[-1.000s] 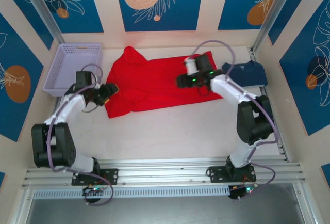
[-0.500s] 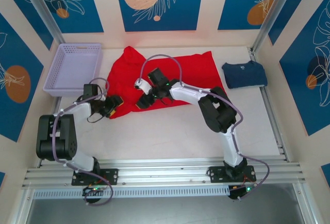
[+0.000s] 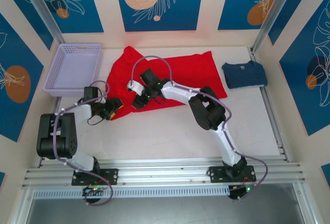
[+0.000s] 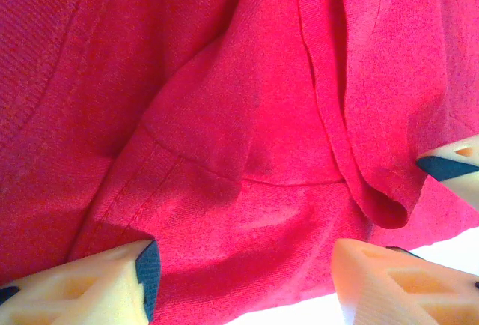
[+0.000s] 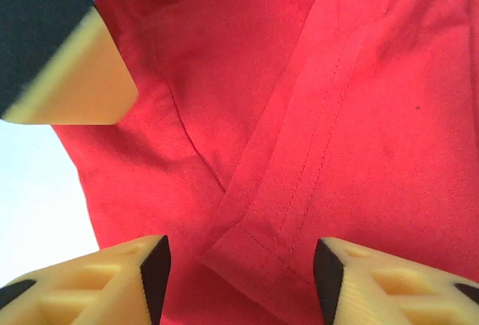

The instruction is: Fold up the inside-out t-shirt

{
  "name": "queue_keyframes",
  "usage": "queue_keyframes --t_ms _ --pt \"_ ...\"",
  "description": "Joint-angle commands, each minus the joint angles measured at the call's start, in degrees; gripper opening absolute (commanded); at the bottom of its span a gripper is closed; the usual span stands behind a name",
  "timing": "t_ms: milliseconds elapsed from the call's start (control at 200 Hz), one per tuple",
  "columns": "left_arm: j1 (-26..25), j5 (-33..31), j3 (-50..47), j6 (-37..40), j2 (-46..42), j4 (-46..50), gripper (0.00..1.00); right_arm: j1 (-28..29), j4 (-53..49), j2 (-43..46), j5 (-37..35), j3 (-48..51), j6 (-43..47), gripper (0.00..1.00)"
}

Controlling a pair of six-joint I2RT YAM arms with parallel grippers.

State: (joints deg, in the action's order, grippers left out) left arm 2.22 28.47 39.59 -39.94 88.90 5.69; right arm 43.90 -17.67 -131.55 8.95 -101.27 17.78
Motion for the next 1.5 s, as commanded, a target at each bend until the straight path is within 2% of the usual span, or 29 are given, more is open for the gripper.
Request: queue_keyframes --t_ms 0,240,360,485,550,665,745,815,985,1070,1145,1320,1495 --pt "0.72 -0.02 -1.08 1.53 0.56 -0.01 0.63 0.04 -1.75 -1.67 -0.55 -2.62 1.32 0.47" --pt "0.9 -0.35 -1.71 1.62 1.17 -0.47 0.62 -1.41 0.23 -0.14 -0.53 -3.01 -3.62 0.08" --pt "0.94 -0.54 -1.95 1.81 1.53 -0.5 0.62 -4.31 2.45 1.91 0.43 -2.54 -12.27 0.04" --pt "1.01 -0.65 -2.06 2.21 1.88 -0.59 0.62 -9.65 -0.67 -0.45 1.87 -7.57 -27.13 0.02" --pt "1.02 -0.5 -2.06 2.4 2.14 -0.42 0.62 -12.66 -3.7 -3.06 2.36 -10.98 -34.21 0.05" --pt "1.03 -0.45 -1.85 2.91 2.64 -0.01 0.63 -16.99 -5.71 -6.85 8.14 -14.44 -42.66 0.2" --pt "1.03 -0.56 -1.72 3.15 2.71 0.45 0.63 -18.29 -4.03 -6.62 9.05 -13.94 -43.41 0.33" --pt "1.03 -0.74 -1.53 3.44 2.72 0.84 0.63 -19.06 -4.62 -6.2 9.34 -14.75 -42.44 0.36" --pt "1.01 -0.92 -1.1 3.51 2.37 1.24 0.63 -20.44 -6.31 -1.95 10.63 -12.79 -38.24 0.39" --pt "0.99 -1.04 -0.9 3.55 2.04 1.34 0.63 -19.2 -8.1 1.7 7.83 -8.86 -33.47 0.4" --pt "0.94 -1.18 -0.94 3.51 1.71 1.22 0.63 -17.38 -7.22 4.52 8.18 -4.91 -31.76 0.39" --pt "0.94 -1.36 -1.43 3.3 2.53 0.29 0.63 -10.69 -3.61 1.65 14.43 -6.28 -39.79 0.4" --pt "0.92 -1.07 -1.45 3.25 2.81 0.01 0.63 -7.62 -6.16 -7.15 12.55 -16.43 -46.0 0.39"
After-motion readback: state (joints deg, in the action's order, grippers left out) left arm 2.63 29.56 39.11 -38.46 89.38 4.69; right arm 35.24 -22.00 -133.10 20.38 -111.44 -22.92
